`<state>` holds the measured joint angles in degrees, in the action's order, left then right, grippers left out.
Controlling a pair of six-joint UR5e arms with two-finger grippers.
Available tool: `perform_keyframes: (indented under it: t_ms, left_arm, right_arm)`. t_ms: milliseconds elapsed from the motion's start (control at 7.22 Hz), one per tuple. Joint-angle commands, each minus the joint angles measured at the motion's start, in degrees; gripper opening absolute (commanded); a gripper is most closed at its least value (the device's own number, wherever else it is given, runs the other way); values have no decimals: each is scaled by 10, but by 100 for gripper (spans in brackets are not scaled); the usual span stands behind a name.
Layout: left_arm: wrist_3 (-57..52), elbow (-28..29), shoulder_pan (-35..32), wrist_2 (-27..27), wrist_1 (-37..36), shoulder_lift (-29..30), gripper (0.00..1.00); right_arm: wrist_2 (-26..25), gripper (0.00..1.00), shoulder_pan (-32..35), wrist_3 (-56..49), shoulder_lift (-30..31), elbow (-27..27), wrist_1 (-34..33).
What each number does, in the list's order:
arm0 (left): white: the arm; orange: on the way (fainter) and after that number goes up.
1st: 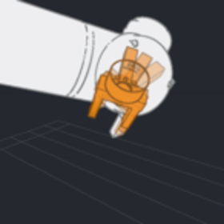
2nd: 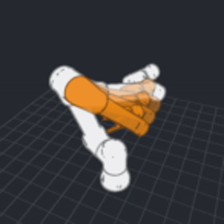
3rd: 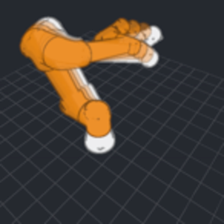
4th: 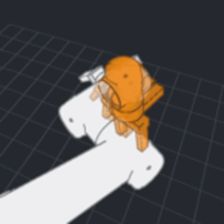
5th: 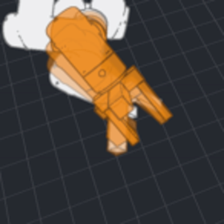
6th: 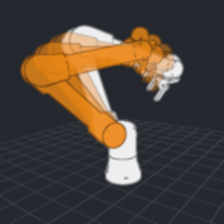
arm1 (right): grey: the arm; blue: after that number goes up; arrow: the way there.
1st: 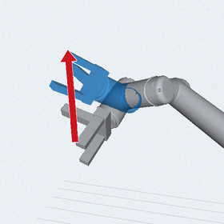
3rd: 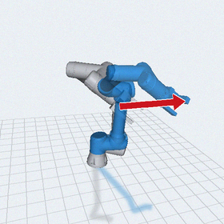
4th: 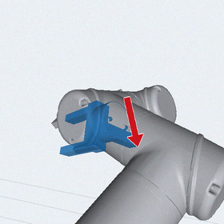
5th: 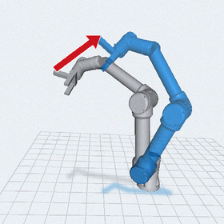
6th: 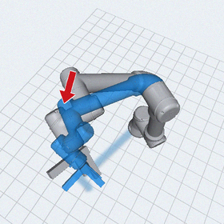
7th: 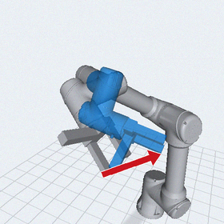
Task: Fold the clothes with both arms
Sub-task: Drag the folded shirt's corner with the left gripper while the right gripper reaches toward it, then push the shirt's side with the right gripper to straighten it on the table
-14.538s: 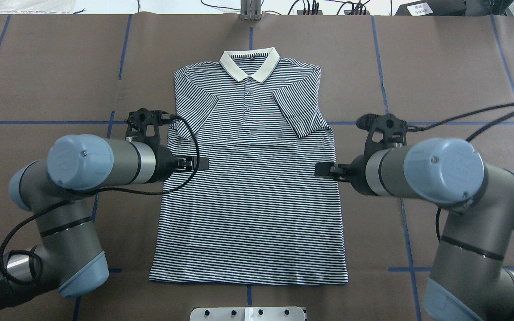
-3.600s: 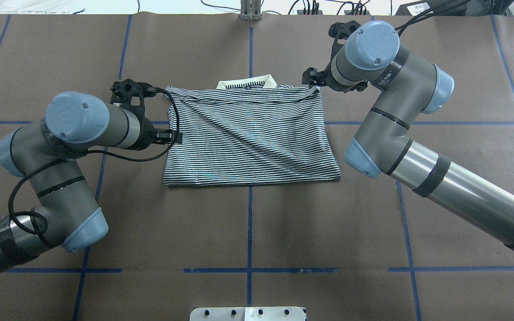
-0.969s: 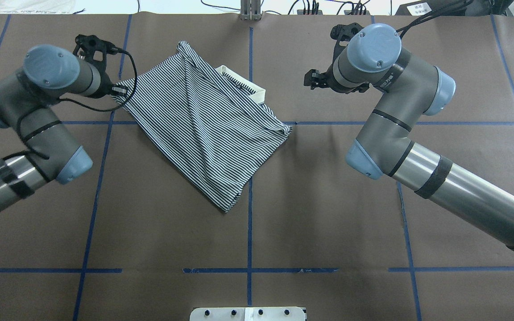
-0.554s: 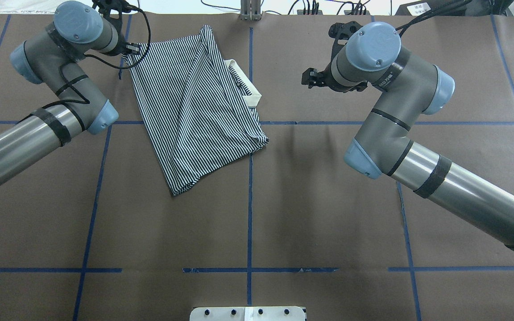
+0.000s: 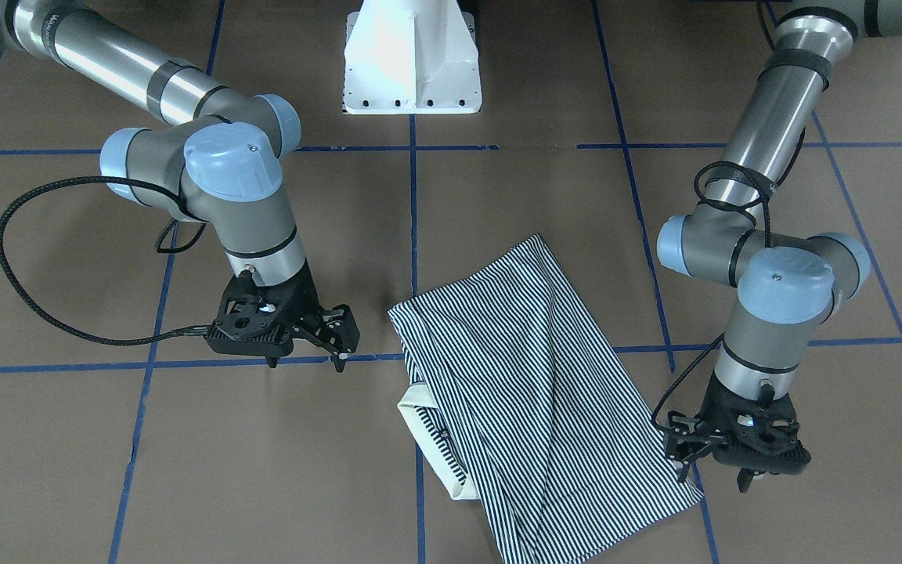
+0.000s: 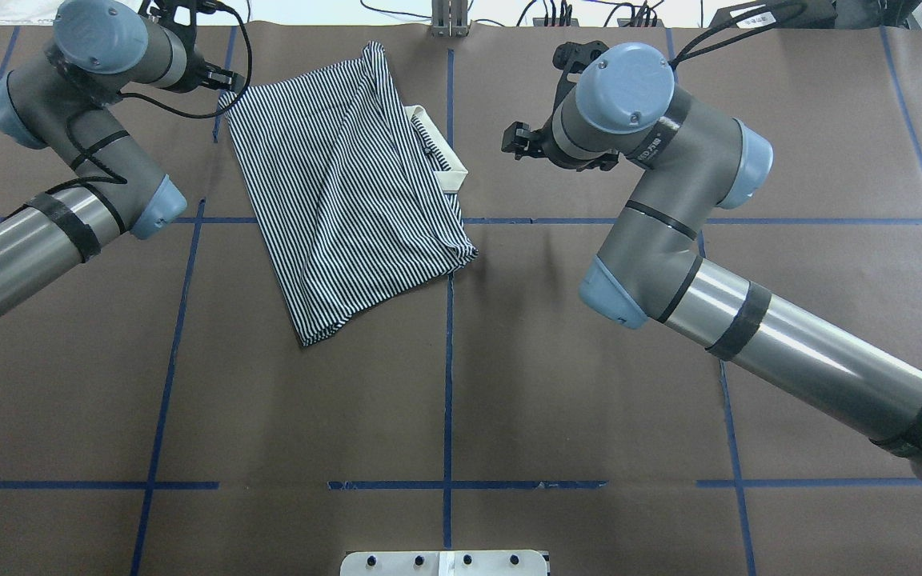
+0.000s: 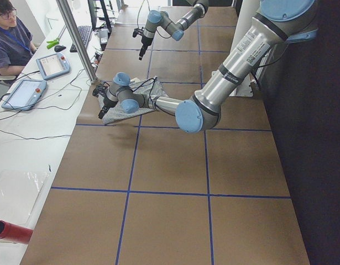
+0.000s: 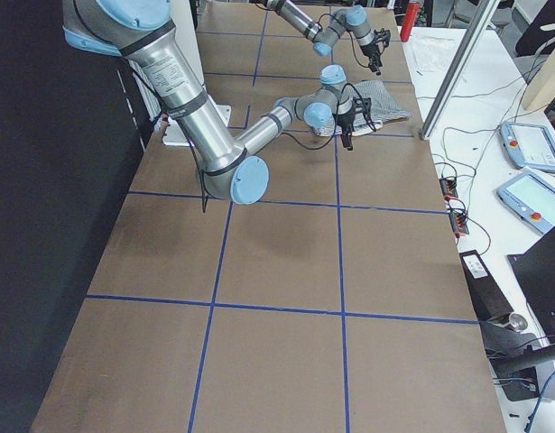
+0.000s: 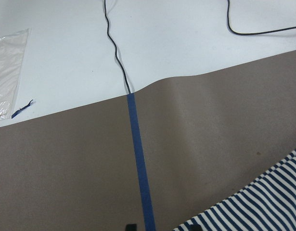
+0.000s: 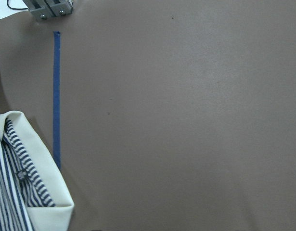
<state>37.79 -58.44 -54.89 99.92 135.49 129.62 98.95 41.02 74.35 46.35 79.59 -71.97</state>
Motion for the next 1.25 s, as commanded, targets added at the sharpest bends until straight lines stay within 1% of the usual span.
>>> perform_keyframes:
  t_ms: [0, 277, 415, 554, 831, 969, 1108]
  left_arm:
    - [1, -60, -1, 14, 1, -37, 100]
    - [4, -62, 1, 14, 2, -38, 100]
    - [4, -62, 2, 14, 2, -38, 100]
    - [4, -62, 2, 14, 2, -38, 100]
    - [4, -62, 3, 14, 2, -38, 100]
    - [4, -62, 3, 14, 3, -38, 100]
    - [4, -63, 3, 14, 3, -38, 100]
  right_arm:
    - [-32, 72, -17, 46, -116, -134, 2]
    - [-54, 67, -29, 60, -137, -196, 47]
    - [-68, 66, -41, 81, -159, -229, 48]
    - [-94, 66, -58, 81, -164, -249, 67]
    - [-118, 65, -69, 81, -164, -267, 76]
    - [-122, 61, -70, 83, -165, -269, 77]
    - [-123, 60, -70, 84, -165, -269, 79]
